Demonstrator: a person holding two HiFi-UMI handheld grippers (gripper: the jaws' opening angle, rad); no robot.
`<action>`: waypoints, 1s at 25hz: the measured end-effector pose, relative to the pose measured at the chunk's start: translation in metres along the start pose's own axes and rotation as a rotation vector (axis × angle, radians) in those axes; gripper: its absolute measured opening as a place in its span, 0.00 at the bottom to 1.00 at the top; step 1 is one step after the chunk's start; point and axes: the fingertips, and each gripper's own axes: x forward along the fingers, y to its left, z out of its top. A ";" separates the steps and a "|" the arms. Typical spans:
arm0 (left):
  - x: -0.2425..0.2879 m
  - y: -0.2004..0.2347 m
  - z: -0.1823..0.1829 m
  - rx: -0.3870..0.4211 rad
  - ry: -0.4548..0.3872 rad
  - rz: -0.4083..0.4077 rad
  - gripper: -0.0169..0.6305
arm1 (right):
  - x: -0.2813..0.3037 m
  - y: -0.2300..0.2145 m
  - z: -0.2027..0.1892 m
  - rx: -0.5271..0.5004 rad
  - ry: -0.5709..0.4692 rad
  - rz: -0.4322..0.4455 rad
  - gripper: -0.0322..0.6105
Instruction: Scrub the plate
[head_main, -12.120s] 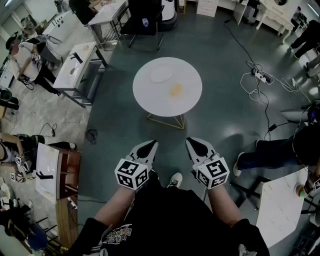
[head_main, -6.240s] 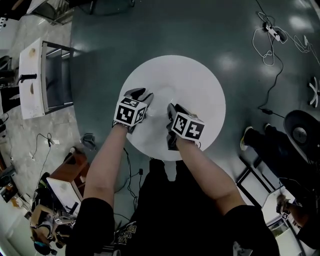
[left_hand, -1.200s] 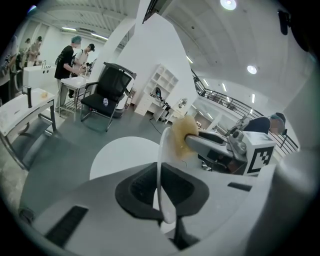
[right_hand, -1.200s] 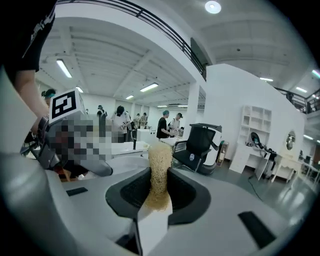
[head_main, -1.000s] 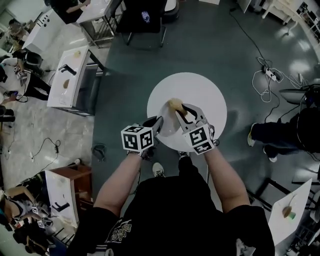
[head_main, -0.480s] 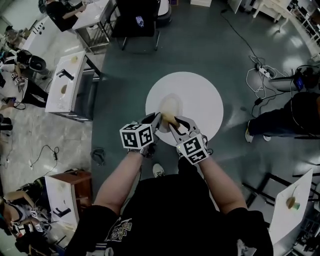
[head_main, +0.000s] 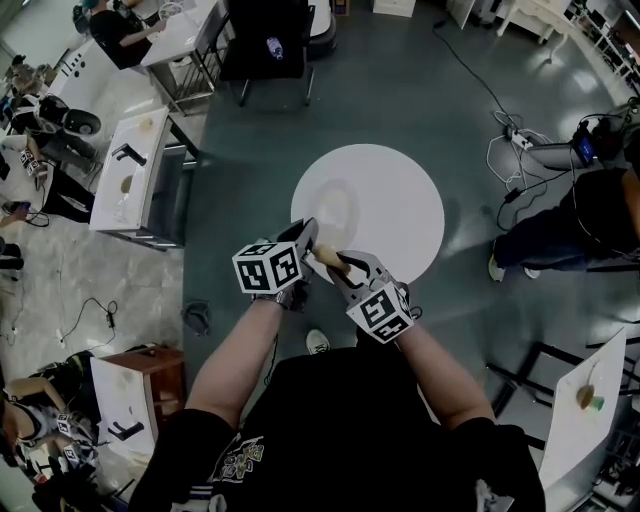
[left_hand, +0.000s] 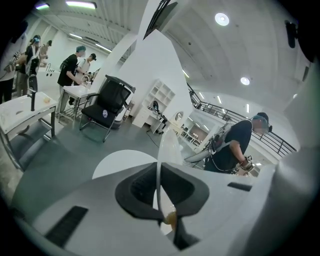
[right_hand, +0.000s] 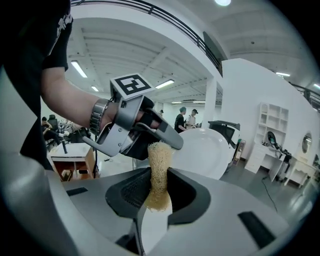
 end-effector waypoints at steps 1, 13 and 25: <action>0.000 -0.001 0.000 0.001 0.001 -0.002 0.06 | 0.000 0.002 0.001 -0.011 0.001 0.002 0.21; -0.005 -0.017 -0.015 0.084 0.061 -0.055 0.06 | -0.012 -0.035 -0.012 0.023 0.077 -0.094 0.21; -0.004 -0.029 -0.028 0.153 0.110 -0.073 0.06 | -0.035 -0.124 0.031 0.013 0.004 -0.277 0.21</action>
